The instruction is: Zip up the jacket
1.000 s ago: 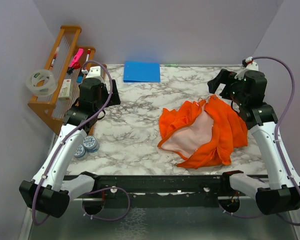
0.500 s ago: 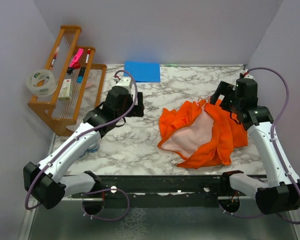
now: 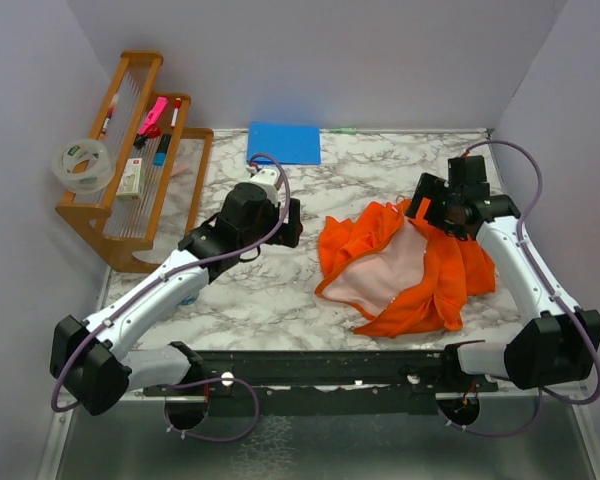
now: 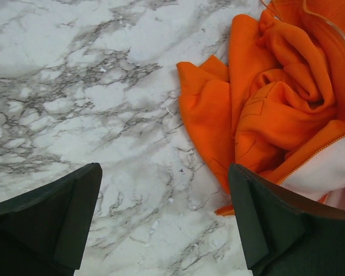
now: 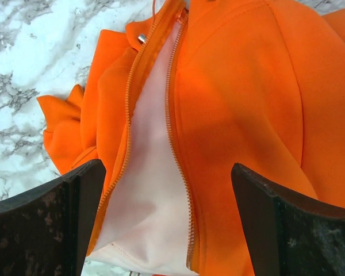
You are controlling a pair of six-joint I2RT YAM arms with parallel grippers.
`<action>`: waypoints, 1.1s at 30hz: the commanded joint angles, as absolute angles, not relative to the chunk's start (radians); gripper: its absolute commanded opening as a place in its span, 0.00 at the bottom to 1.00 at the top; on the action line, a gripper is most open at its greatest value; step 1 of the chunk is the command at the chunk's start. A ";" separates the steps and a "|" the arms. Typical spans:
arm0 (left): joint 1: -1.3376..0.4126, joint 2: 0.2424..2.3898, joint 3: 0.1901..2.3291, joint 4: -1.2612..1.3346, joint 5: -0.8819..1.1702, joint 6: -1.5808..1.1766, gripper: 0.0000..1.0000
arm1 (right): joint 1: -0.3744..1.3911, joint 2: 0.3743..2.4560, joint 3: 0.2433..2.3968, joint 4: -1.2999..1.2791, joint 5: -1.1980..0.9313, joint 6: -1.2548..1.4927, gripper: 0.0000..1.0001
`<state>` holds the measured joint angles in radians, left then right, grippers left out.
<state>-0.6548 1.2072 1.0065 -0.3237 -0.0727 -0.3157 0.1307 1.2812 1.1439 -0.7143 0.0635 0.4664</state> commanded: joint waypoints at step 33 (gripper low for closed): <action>-0.569 0.996 0.861 -0.336 -0.282 -0.236 0.99 | 0.145 1.628 1.250 -0.756 -0.041 0.370 0.90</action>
